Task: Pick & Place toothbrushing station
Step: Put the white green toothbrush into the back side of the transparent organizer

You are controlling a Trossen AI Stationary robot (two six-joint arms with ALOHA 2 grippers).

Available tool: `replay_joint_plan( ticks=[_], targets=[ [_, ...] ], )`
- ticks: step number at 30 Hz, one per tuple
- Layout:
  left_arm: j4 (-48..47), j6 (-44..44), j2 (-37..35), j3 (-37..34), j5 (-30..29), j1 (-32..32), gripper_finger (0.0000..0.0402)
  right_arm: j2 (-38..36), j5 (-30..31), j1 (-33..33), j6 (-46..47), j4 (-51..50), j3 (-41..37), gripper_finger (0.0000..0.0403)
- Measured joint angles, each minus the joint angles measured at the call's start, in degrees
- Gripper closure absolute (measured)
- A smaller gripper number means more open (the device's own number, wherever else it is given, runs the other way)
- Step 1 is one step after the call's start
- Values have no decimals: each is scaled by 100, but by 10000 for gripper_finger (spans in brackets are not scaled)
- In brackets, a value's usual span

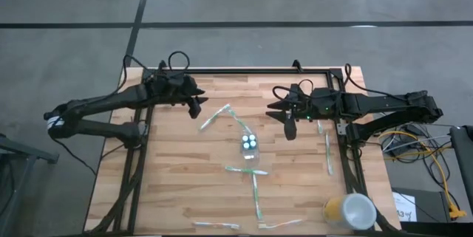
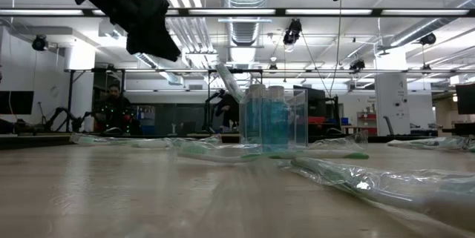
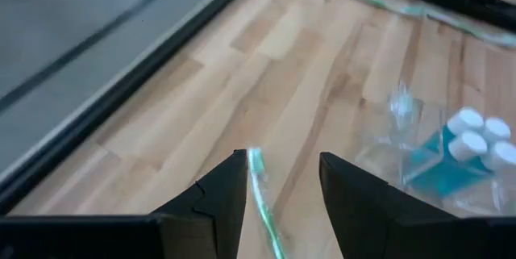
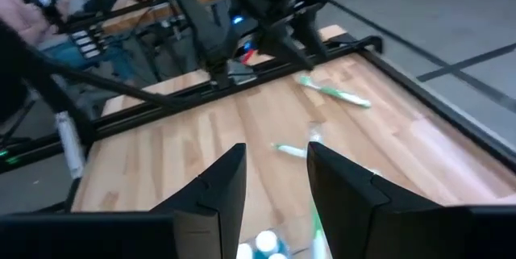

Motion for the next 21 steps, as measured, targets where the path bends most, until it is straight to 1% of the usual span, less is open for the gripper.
replay_joint_plan(
  ticks=[2, 4, 12, 21],
  targets=[
    [-129, 42, 86, 0, 229, 101, 241, -1, 133, -5, 0, -1, 0, 276],
    [-191, 35, 189, 0, 329, 180, 241, -1, 203, -15, -14, -1, 0, 275],
    [-139, -398, 429, 0, 330, 210, 241, -3, 250, -24, -2, -10, 0, 282],
    [223, -260, 476, 0, 319, 210, 241, -5, 272, -26, -175, -9, 0, 284]
  ],
)
